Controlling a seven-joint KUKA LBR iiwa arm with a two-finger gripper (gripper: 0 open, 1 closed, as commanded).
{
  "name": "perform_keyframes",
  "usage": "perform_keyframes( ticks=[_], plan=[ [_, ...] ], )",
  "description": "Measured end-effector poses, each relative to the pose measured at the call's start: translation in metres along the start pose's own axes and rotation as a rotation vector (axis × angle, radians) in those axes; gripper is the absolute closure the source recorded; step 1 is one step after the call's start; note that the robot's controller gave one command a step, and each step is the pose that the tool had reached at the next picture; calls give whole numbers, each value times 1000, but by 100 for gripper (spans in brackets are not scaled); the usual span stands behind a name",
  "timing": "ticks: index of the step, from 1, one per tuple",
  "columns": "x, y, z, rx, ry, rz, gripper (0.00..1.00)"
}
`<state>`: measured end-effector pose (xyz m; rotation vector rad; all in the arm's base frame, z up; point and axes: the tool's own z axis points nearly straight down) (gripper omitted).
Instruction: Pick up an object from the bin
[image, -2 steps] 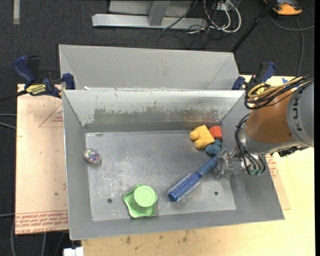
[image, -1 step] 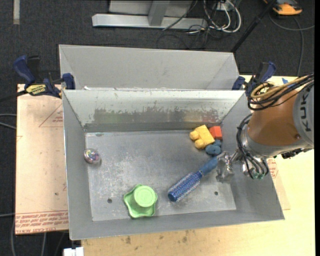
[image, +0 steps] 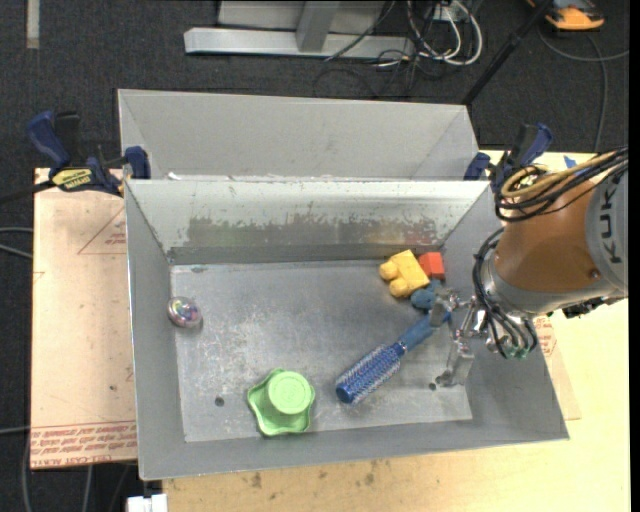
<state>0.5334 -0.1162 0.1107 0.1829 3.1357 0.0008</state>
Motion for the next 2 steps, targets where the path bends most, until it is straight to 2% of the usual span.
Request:
perform_keyframes(
  ticks=[1,2],
  plan=[
    [-42,87,43,-5,-2,-37,0],
    [-42,81,40,0,-2,-30,100]
  ],
)
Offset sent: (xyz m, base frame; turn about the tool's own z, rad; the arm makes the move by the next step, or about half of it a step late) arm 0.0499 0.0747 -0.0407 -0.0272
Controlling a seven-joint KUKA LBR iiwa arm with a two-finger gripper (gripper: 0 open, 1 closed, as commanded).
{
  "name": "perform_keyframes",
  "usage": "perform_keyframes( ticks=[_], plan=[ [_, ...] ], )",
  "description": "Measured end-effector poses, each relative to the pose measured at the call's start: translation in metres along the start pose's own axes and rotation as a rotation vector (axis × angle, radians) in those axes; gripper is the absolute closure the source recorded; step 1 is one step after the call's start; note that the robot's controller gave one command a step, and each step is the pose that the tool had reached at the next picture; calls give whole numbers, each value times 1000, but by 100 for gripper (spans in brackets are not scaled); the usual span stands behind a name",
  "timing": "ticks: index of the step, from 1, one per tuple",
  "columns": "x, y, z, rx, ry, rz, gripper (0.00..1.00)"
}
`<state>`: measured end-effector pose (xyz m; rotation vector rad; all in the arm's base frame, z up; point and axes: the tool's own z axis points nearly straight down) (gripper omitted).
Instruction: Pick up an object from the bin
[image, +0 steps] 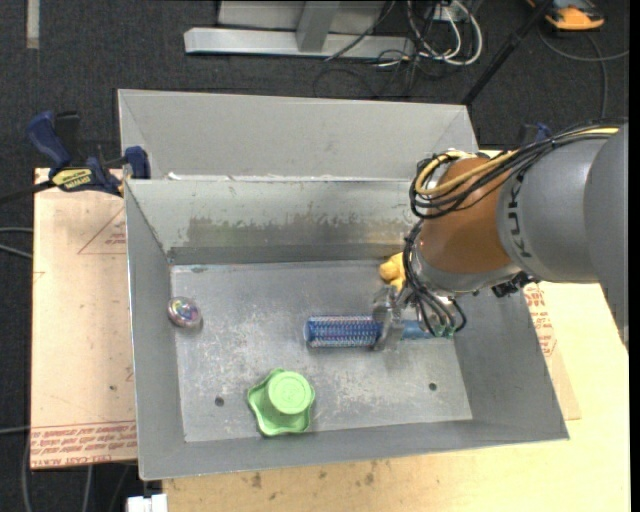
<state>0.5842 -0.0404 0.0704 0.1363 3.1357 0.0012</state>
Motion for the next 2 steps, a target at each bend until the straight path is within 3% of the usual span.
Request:
perform_keyframes(
  ticks=[1,2],
  plan=[
    [-18,20,-116,0,-8,-36,100],
    [0,20,-173,1,-4,-79,100]
  ],
)
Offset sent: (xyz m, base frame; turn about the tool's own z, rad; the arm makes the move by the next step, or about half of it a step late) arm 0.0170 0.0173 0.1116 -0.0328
